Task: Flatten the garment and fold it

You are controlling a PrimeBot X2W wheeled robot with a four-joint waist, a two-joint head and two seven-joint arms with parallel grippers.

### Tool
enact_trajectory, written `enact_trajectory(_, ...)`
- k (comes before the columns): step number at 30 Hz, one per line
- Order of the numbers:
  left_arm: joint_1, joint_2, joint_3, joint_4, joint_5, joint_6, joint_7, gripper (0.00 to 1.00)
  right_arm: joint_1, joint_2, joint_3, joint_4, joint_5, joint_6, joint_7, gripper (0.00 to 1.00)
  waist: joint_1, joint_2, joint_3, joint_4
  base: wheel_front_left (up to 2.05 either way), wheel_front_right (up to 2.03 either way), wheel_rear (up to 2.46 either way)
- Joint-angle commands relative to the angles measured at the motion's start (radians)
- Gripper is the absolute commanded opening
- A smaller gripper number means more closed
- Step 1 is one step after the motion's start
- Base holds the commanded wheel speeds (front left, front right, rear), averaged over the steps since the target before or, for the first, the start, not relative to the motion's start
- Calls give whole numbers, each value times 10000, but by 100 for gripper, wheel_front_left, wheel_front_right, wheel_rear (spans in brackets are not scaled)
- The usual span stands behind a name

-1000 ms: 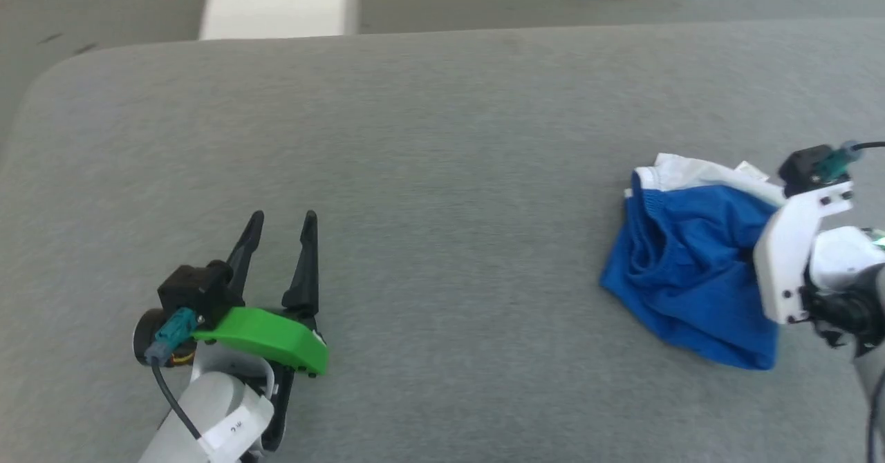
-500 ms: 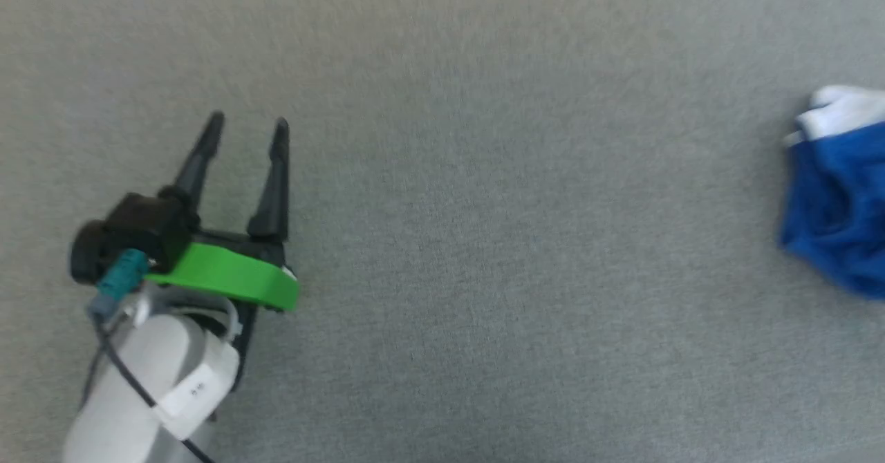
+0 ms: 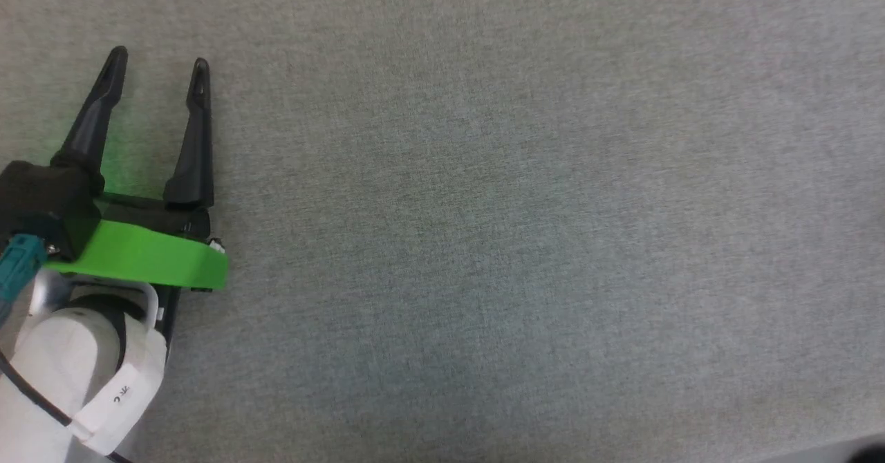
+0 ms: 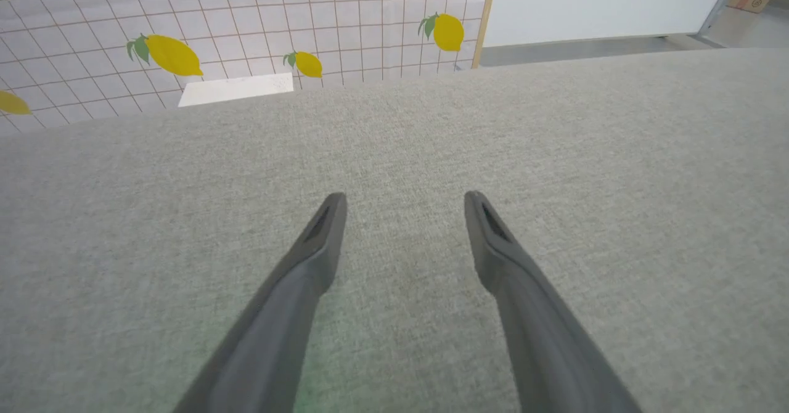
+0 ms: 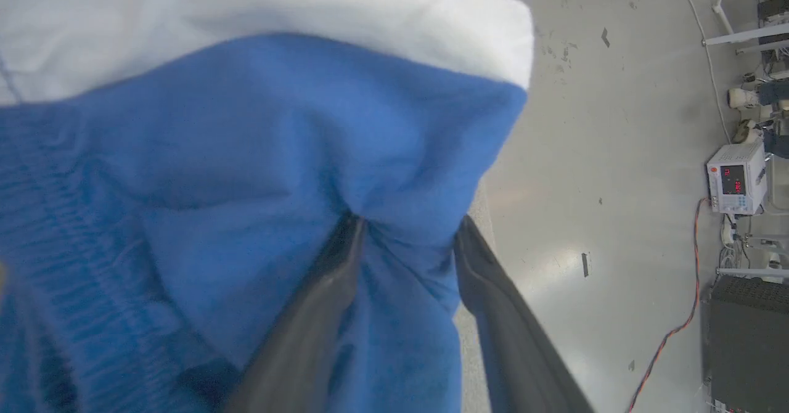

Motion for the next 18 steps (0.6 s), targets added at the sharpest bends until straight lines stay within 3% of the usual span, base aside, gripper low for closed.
enact_trajectory(1, 79, 112, 42, -91, 87, 62, 40, 100, -265, 45, -205, 114, -192, -15, -228, 100, -2, -1, 338, -51, 0, 0, 0)
enact_trajectory(11, 173, -187, -61, 348, -127, 53, -354, 100, -1188, 347, -635, -258, -121, -15, -1879, 100, -2, -1, -577, 126, 0, 0, 0)
enact_trajectory(18, 369, -853, -79, 1502, -649, -54, -1281, 100, -1430, 731, 386, -1811, 793, -15, -3731, 100, -2, -1, -2232, 527, 0, 0, 0)
